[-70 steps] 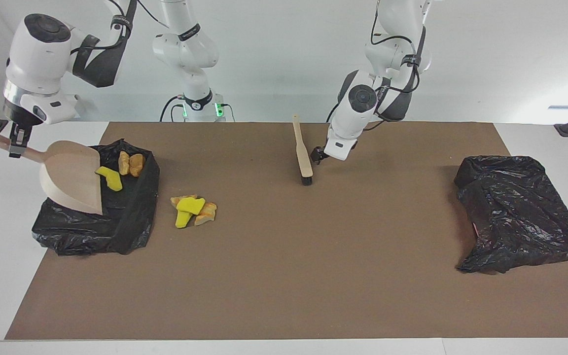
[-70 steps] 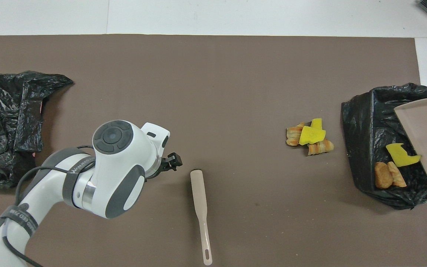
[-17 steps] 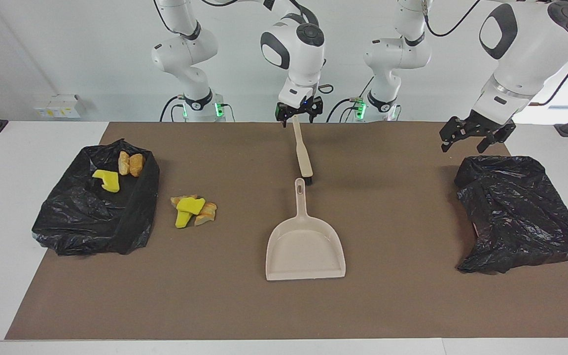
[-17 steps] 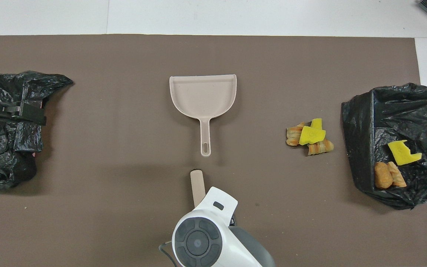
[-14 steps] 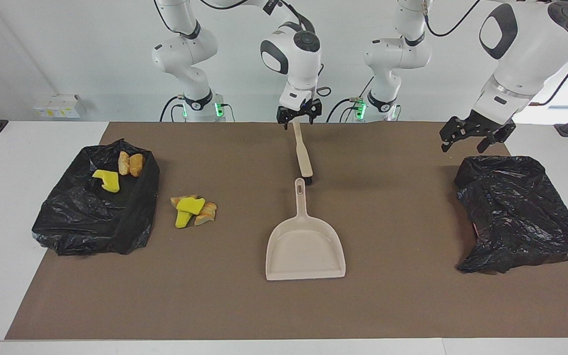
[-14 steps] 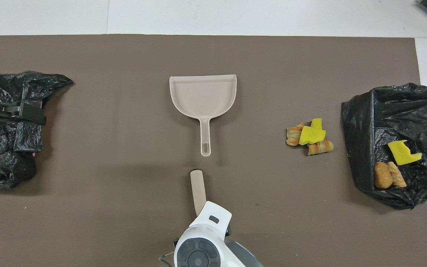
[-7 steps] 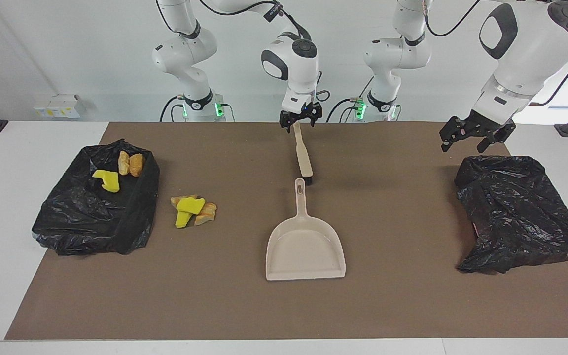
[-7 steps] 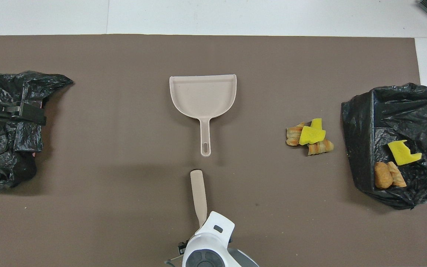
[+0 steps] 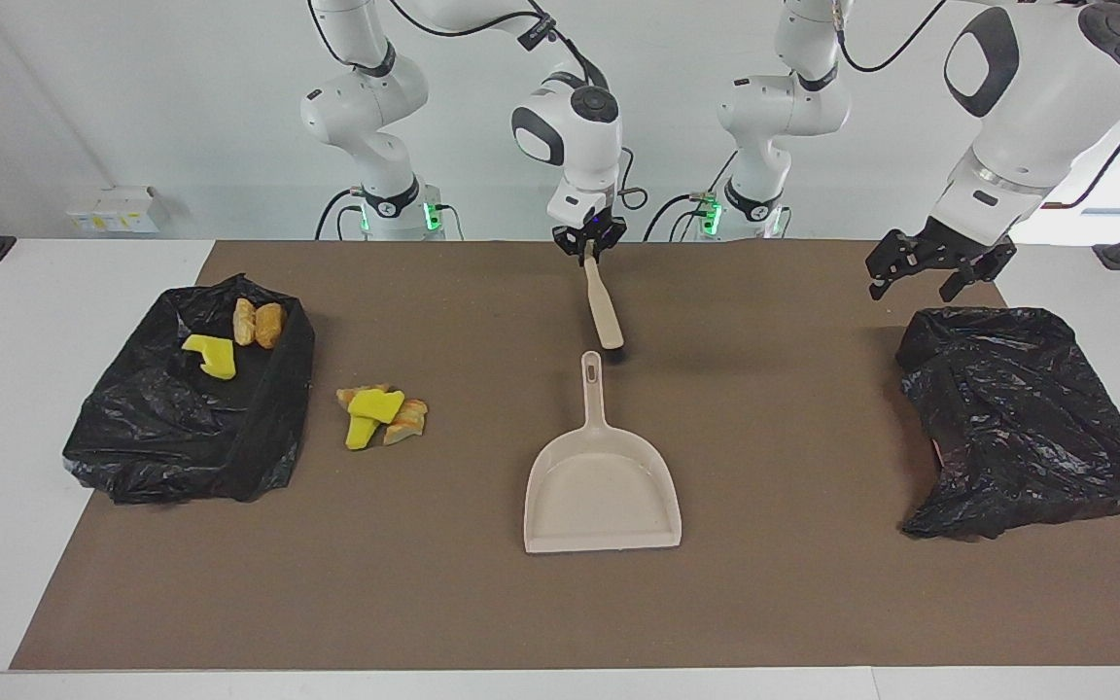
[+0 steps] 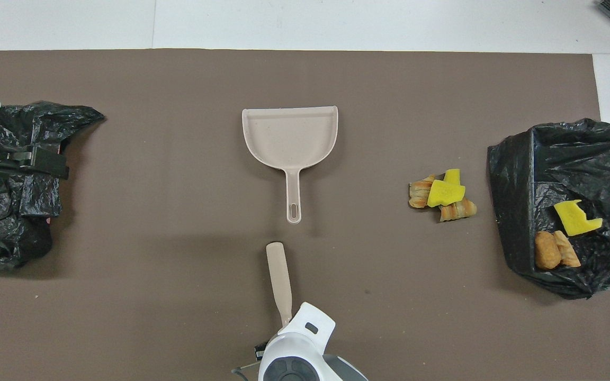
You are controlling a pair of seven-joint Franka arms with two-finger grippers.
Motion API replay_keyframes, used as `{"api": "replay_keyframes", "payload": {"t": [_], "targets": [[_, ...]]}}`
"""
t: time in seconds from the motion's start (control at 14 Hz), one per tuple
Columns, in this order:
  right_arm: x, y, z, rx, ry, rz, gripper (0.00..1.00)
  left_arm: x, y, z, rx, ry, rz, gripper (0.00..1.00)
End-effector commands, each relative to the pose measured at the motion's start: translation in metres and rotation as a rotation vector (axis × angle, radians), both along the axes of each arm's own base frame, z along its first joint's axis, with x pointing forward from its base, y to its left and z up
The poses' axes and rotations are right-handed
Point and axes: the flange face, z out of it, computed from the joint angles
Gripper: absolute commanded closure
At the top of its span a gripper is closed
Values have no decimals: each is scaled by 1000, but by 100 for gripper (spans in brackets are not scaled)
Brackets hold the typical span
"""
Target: Sweep and dump trash in bin
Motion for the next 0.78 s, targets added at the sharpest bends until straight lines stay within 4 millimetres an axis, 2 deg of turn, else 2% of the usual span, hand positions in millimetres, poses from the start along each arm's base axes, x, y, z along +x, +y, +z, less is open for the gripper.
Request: {"api": "replay_keyframes", "payload": {"t": [0.0,0.14,0.21,0.28,0.43,0.5,0.64,0.71], "targets": [[12,5,11,0,14,-28,100,-8,-30,1,4,-25,-45,0],[28,-6,42,-26,21,-52,100,-7,-66,-3,0,-48,-57,0],[36,-20,60,-36,15,-63,100,-7,-80,-5,-4,-55,-55,0],[43,-38,80,-37,2,-62,100,-8,-95,-8,-6,-59,-59,0],[61,-80,103,-64,11,-91,100,-7,-126,-20,-7,-50,-68,0],[67,-96,112,-70,13,-90,100,-5,-143,-28,-8,-54,-59,0],[83,-131,126,-69,2,-126,100,-4,-191,-57,-1,-41,-63,0],[91,-148,131,-76,-14,-146,100,-3,-203,-60,-11,-62,-44,0]]}}
